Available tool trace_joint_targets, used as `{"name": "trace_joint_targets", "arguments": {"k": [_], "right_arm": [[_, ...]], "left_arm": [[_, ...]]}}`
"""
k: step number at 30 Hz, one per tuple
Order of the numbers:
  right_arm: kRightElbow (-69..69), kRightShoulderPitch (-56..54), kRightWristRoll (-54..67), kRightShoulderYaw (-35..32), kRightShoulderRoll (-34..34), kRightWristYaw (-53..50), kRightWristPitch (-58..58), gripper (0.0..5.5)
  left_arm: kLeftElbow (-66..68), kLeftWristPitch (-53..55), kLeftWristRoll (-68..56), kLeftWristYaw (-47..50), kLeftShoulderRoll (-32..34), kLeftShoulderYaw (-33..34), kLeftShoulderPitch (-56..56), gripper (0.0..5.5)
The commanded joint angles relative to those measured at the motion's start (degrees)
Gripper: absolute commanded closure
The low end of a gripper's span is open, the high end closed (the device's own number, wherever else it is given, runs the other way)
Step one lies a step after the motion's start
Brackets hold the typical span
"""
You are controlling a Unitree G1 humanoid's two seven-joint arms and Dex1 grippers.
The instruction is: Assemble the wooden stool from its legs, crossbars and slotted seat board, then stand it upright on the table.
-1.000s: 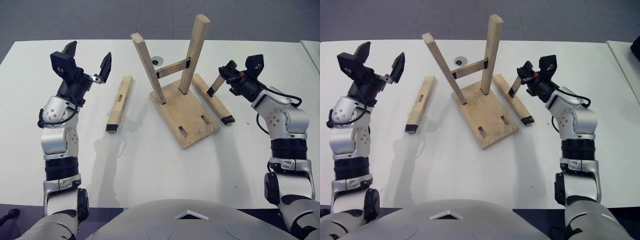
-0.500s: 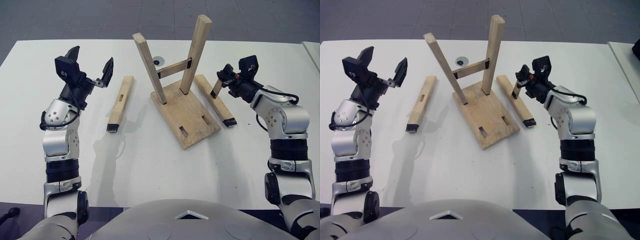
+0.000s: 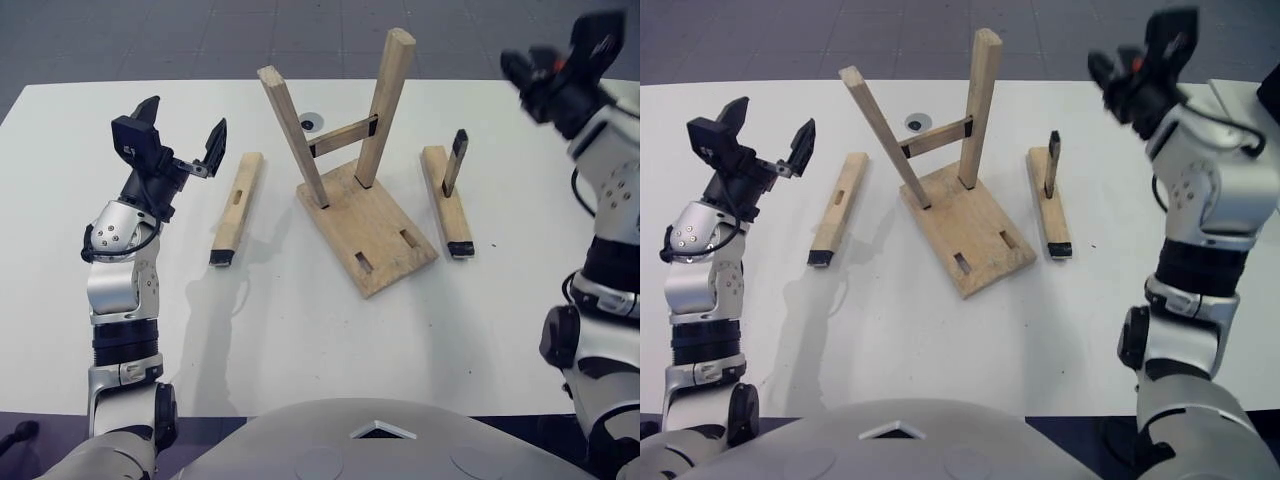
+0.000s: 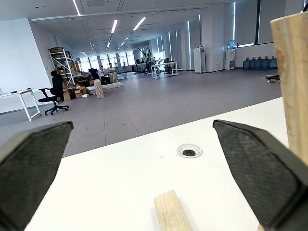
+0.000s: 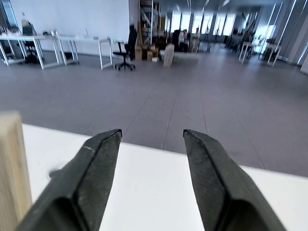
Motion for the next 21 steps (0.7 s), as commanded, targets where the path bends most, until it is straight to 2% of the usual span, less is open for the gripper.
{"name": "trace_joint_targets", "arguments": {"k": [1,6,14,16,21], "right_arm": [[7.4,-8.0,-2.1,-0.6,1.5,-1.2,-6.6,2.45],[10.2,-11.2,-3.2,-0.3,3.2,-2.2,-11.3,1.56],[8.9,-11.0,-3.7,0.2,4.7,-2.7,-11.9,0.3],[8.5,-10.7,-3.7,0.2,4.9,-2.8,-11.6,0.12],[9.2,-8.0,-4.5,0.7,6.0,-3.4,-11.9,0.12]], "left_arm": [[1.0,-0.4,0.5,-0.2,-0.3,-0.2,-0.4,0.1],[1.7,-0.7,0.6,-0.2,-0.2,-0.2,-1.0,0.1],[2.1,-0.9,0.7,-0.3,-0.1,-0.4,-1.2,0.1],[2.2,-0.9,0.7,-0.4,-0.1,-0.5,-1.3,0.1],[2.2,-1.0,0.7,-0.3,-0.1,-0.4,-1.0,0.1]]}}
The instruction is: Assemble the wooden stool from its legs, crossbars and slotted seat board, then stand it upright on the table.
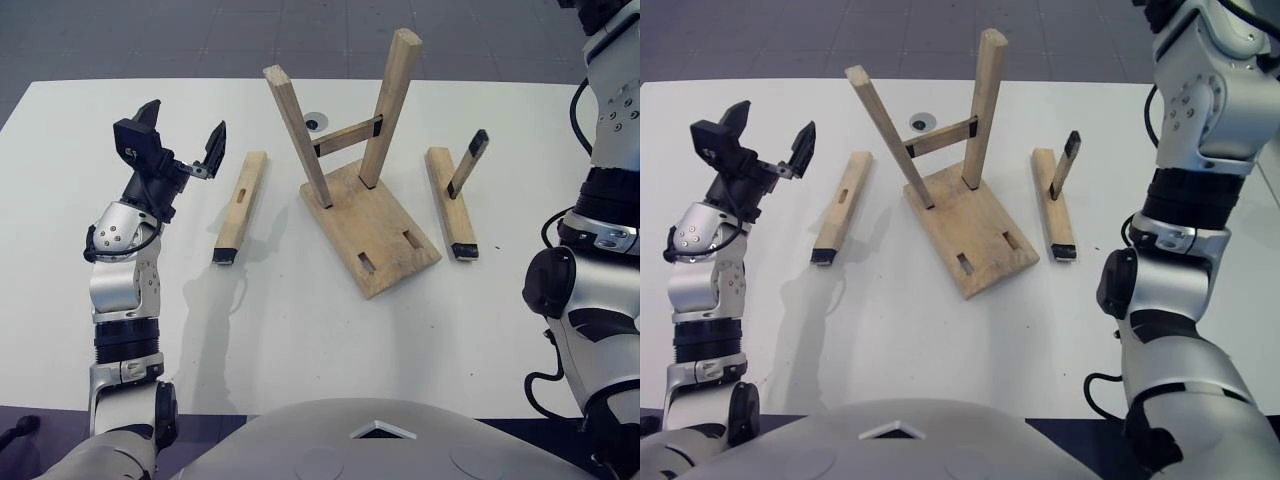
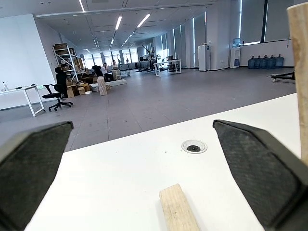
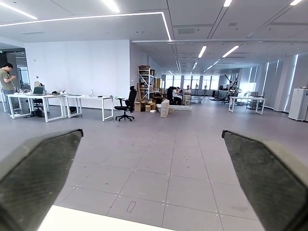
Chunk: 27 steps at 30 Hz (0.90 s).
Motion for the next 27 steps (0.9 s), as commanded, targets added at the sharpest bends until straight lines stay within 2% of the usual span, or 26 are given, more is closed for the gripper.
{"name": "trace_joint_targets", "arguments": {"k": [1,4,8,12,16,22,27], "right_arm": [[1.1,3.5,-1.3,0.7,2.0,-0.9,-0.2,0.12],[4.7,9.7,-3.5,2.2,4.9,-2.9,-1.2,0.12],[16.5,21.3,-9.0,5.5,8.2,-5.2,-4.6,0.12],[18.4,23.8,-10.4,5.8,8.2,-5.4,-5.8,0.12],[11.3,20.7,-8.4,3.4,6.8,-6.0,-2.9,0.12],[-9.0,15.7,-1.9,-3.3,7.0,-9.3,3.5,0.12],[-26.4,21.0,4.6,-9.6,6.6,-11.8,12.5,0.12]], "left_arm": [[0.3,-0.1,0.7,-0.2,-0.1,-0.3,-0.4,0.1],[0.1,-0.1,0.7,0.0,-0.3,-0.4,-0.1,0.1],[0.6,-0.2,0.8,0.0,-0.6,-0.5,0.5,0.1],[0.7,0.0,0.9,-0.1,-0.7,-0.7,0.8,0.1],[0.6,0.2,0.8,-0.2,-0.6,-0.4,1.0,0.1],[0.8,0.1,0.9,-0.4,-0.5,-0.6,0.6,0.1],[-0.6,0.1,0.9,0.0,-0.8,-0.6,2.2,0.1]]}}
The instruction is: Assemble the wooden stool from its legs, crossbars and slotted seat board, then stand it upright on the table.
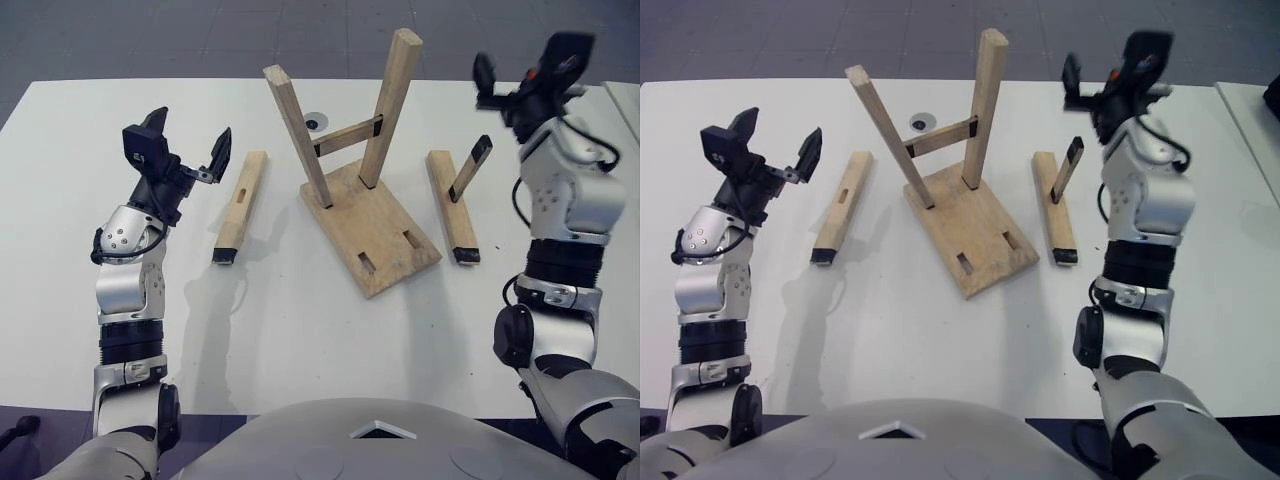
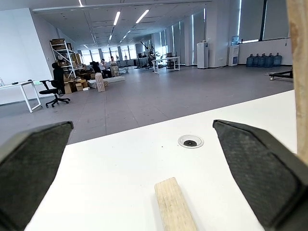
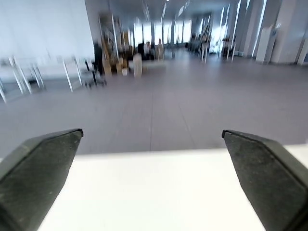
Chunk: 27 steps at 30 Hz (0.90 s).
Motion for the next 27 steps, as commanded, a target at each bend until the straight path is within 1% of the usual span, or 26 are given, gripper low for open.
{"name": "trace_joint_targets", "arguments": {"k": [1,4,6,8,11,14,16,22,23,24,27], "right_arm": [[-13.6,7.5,5.1,-4.5,0.1,-1.4,8.2,0.12],[-24.6,21.2,7.9,-7.2,2.3,-1.7,13.3,0.12],[-29.7,30.5,8.6,-7.3,3.9,-1.2,14.7,0.12],[-32.6,37.8,8.7,-5.6,5.3,-0.3,15.1,0.12],[-31.9,44.6,7.7,-1.2,6.0,1.9,13.9,0.12],[-27.4,46.5,4.7,3.7,5.2,3.6,11.1,0.12],[-23.4,46.4,2.4,5.9,4.6,4.3,8.9,0.12],[-12.2,44.8,-3.6,9.9,3.9,5.1,3.3,0.12],[-11.1,44.7,-4.1,10.4,4.0,5.3,2.8,0.32],[-10.4,44.6,-4.6,10.9,4.0,5.5,2.4,0.35],[-9.3,44.5,-6.0,11.8,4.1,5.4,1.8,0.86]], "left_arm": [[-1.6,0.2,0.6,0.0,-0.1,-0.1,2.1,0.1],[-2.7,0.5,0.5,0.3,-0.3,0.2,3.6,0.1],[-3.4,0.8,0.3,0.5,-0.3,0.4,4.6,0.1],[-3.4,1.0,0.3,0.4,-0.2,0.4,4.9,0.1],[-2.7,0.9,0.5,0.0,0.1,0.5,5.5,0.1],[-2.1,0.9,0.6,-0.2,0.2,0.5,5.4,0.1],[-1.9,0.9,0.6,-0.3,0.0,0.3,5.2,0.1],[-0.9,0.6,0.6,-0.8,0.0,-0.1,4.8,0.1],[-0.7,0.6,0.6,-0.8,0.0,-0.1,4.7,0.1],[-0.6,0.6,0.6,-0.9,0.0,-0.1,4.6,0.1],[-0.2,0.5,0.6,-1.0,-0.1,-0.1,4.4,0.1]]}}
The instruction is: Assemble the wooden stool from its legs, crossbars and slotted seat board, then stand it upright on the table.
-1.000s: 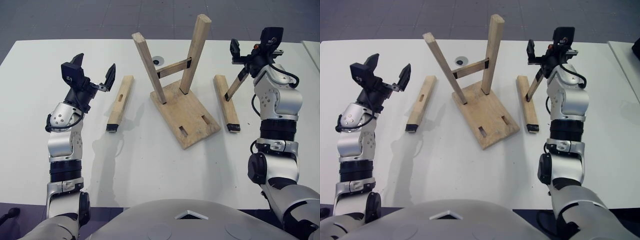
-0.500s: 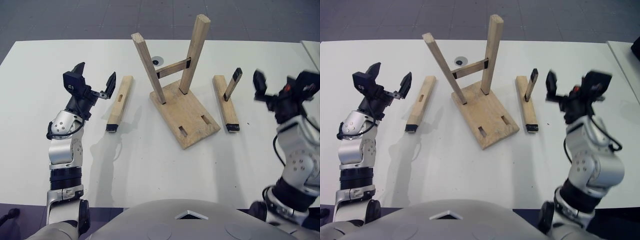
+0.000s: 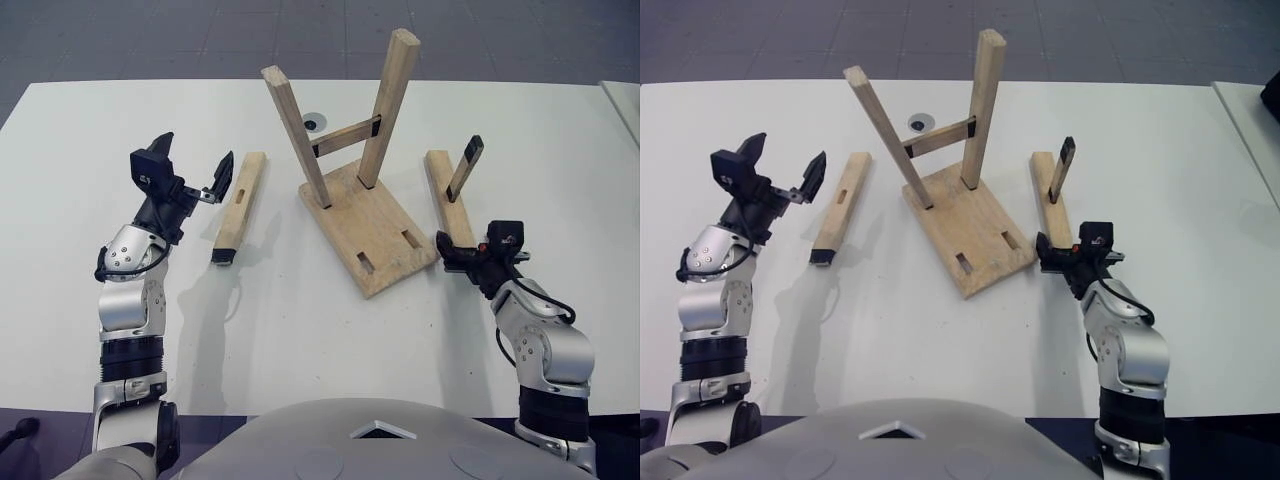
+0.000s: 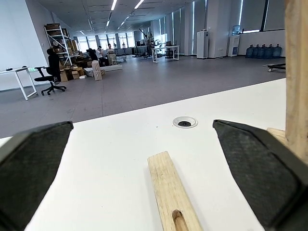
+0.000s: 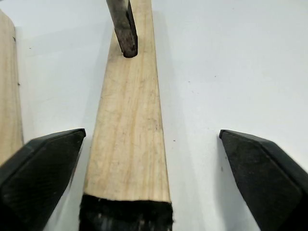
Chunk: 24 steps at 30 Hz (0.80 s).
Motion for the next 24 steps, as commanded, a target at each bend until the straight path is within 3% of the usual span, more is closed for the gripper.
{"name": "trace_joint_targets", "arguments": {"k": [1,12,17,24], "right_arm": [[1.6,0.0,-1.9,1.3,-0.2,0.0,0.0,1.01],[2.7,-0.7,-4.0,1.2,0.2,-0.5,0.1,2.68],[0.9,-3.6,-1.5,-1.9,1.0,0.0,-1.8,3.4],[-8.3,-13.9,8.5,-12.4,-1.8,0.1,3.5,3.43]], "left_arm": [[0.8,0.3,0.6,-0.3,0.3,0.0,-0.5,0.1],[0.0,2.1,-0.3,0.5,-0.4,0.4,-0.5,0.1],[-1.0,3.7,-1.8,1.4,-0.6,1.3,-2.0,0.1],[-5.0,11.9,-15.4,2.7,-1.7,7.5,-7.3,0.1]]}}
